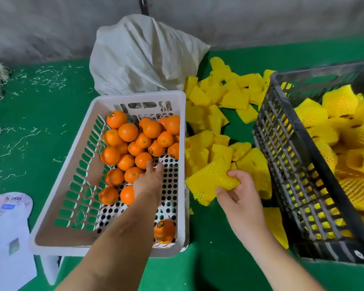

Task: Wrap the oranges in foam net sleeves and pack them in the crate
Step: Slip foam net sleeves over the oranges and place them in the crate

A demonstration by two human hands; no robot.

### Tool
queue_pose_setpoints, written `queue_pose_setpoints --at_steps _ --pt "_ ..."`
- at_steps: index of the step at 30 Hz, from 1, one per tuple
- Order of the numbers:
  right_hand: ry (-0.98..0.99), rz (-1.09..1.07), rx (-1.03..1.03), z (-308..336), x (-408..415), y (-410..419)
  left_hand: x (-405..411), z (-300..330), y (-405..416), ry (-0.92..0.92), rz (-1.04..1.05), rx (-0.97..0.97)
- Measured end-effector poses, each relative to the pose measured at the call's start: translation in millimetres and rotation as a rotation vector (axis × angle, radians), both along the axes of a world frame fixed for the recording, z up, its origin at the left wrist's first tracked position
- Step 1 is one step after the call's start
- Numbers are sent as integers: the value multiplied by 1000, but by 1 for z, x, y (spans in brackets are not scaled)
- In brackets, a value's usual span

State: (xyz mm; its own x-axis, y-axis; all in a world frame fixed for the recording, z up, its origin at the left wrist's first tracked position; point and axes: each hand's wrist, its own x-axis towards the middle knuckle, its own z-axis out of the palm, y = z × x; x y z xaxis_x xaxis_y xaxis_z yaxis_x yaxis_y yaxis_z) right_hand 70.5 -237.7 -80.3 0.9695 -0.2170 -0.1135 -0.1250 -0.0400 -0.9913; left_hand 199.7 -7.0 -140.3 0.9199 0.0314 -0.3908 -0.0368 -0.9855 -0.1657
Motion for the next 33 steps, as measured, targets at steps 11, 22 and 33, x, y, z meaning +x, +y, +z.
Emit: queue_pose_setpoints --at_steps 11,22,33 --pt "-32 3 -102 24 -47 0 -18 58 25 -63 315 -770" --pt "-72 -155 84 37 -57 25 -135 110 -24 86 455 -2008" --pt "-84 -248 -197 43 -34 31 -149 121 -30 428 253 -1891"
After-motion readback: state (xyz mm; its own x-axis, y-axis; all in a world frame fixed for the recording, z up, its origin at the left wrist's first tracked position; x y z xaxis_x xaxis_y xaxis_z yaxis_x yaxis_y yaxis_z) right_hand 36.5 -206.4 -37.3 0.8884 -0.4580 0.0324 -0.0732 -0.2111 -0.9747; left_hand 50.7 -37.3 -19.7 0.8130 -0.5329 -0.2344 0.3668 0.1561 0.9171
